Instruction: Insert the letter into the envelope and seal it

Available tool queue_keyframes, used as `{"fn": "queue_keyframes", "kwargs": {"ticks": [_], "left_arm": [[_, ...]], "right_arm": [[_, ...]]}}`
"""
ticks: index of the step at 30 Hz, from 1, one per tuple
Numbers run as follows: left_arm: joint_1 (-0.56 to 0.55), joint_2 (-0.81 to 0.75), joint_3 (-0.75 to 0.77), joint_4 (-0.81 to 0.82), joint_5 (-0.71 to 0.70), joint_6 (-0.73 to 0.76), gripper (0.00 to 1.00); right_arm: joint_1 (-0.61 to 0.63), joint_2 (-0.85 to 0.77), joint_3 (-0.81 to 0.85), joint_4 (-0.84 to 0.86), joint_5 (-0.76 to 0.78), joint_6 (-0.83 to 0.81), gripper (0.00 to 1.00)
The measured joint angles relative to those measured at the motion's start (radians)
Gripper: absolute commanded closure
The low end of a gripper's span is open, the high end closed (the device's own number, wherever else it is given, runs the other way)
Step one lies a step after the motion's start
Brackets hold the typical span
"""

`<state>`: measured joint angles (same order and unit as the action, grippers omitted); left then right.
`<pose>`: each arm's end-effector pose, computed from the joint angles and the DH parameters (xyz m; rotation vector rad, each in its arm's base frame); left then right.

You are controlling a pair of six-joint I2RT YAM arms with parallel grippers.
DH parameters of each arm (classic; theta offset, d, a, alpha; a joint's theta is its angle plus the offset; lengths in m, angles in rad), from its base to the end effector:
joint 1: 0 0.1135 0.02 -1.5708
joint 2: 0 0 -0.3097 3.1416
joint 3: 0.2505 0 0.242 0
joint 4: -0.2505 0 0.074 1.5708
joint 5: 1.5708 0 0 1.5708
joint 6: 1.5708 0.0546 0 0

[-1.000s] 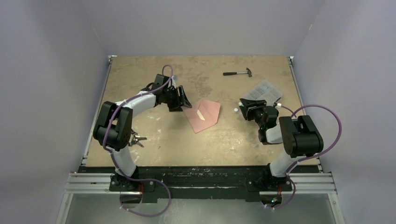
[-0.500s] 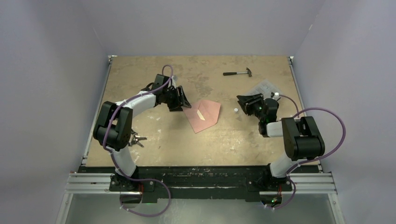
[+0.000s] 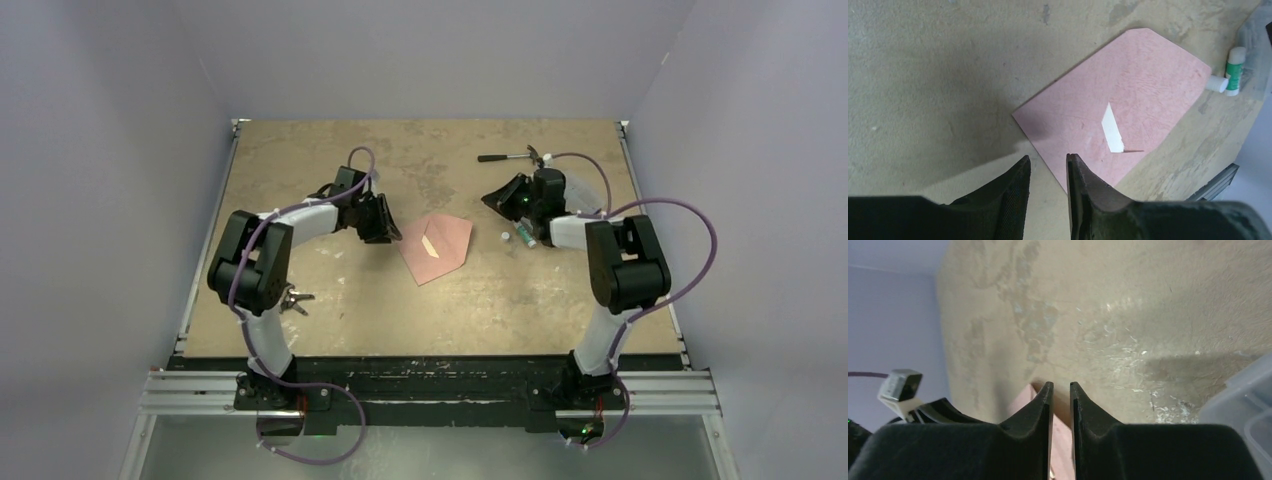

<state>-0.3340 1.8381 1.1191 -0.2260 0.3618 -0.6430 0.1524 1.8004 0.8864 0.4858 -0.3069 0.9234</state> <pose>0.3630 -0.1464 0.2016 -0.2514 2.6272 -0.8255 0.3887 0.0764 0.2137 0.5990 2.0339 0.9751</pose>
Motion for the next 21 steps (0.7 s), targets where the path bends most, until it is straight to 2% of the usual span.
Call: {"fn": "queue_keyframes", "kwargs": {"ticks": [3,10,21], "left_arm": [[0.0,0.055,0.018,0.009,0.0,0.0,0.74],[-0.002,0.111,0.068,0.018,0.003,0.001,0.75],[-0.032,0.157,0.15,-0.039,-0.055,-0.003,0.78]], "right_arm": [[0.018,0.072,0.047,-0.066,-0.008,-0.049,0.8],[0.04,0.185,0.128,-0.158,-0.08,-0.114,0.84],[0.068,0.209,0.166,-0.199,-0.301,-0.169,0.85]]}}
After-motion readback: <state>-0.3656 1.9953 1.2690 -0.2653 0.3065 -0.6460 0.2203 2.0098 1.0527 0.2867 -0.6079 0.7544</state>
